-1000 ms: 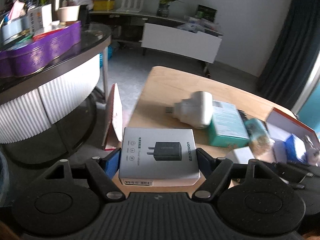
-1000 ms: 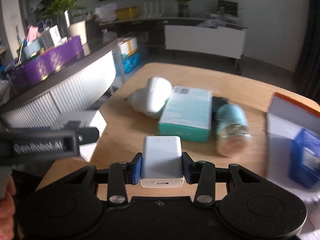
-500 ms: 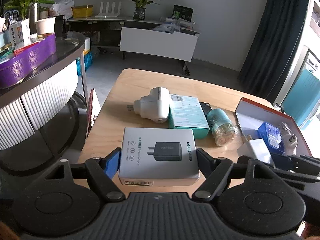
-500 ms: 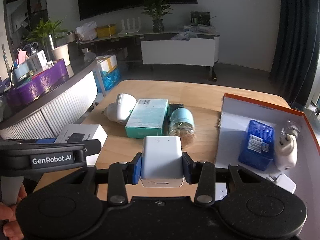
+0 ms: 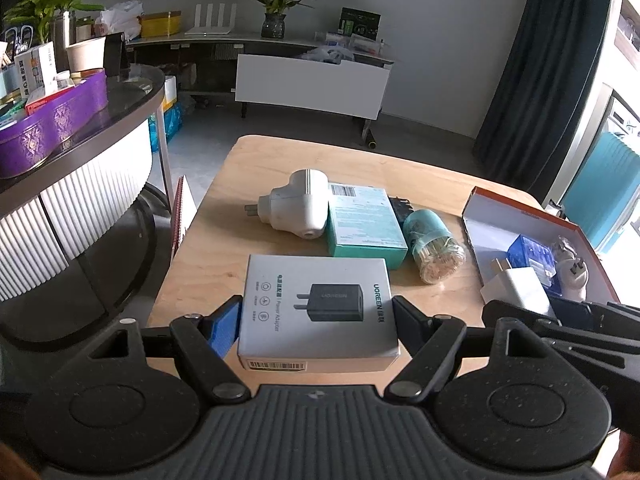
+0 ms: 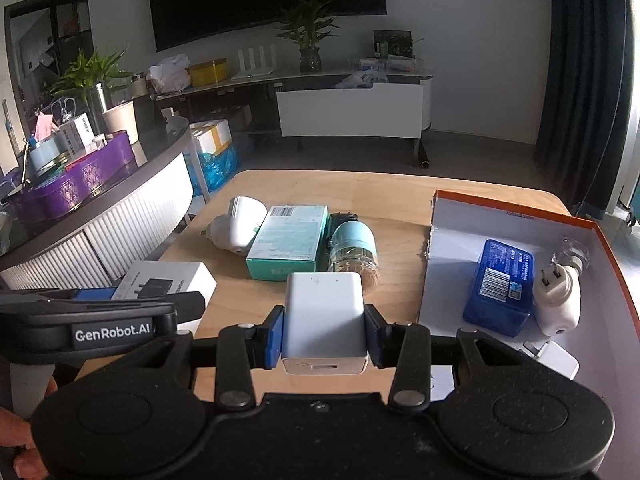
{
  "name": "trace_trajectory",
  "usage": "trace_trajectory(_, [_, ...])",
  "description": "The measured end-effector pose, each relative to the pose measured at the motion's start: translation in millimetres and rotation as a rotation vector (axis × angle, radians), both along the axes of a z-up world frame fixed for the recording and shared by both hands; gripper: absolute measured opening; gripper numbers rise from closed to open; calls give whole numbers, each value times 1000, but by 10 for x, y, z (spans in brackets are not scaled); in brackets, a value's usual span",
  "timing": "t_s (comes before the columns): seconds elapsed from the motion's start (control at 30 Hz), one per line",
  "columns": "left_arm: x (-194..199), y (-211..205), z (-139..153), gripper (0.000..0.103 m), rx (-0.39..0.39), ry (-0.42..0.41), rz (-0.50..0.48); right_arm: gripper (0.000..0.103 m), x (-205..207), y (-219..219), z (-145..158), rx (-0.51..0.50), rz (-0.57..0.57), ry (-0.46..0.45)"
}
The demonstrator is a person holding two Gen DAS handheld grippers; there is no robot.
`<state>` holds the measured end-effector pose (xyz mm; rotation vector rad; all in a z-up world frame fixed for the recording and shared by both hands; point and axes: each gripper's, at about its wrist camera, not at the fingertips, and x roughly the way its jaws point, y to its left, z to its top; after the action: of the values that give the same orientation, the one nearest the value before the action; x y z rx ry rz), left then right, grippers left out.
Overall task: Organize rigid objects
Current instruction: 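Carry the charger box and white charger brick over the open white box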
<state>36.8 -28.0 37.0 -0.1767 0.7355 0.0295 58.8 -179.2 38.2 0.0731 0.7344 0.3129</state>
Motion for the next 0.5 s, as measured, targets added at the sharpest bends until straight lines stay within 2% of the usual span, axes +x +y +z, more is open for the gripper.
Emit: trace_trajectory(0.5, [-49,-138,26,79,13,-5,-26,50,-88,-119,46,17,-24,-17])
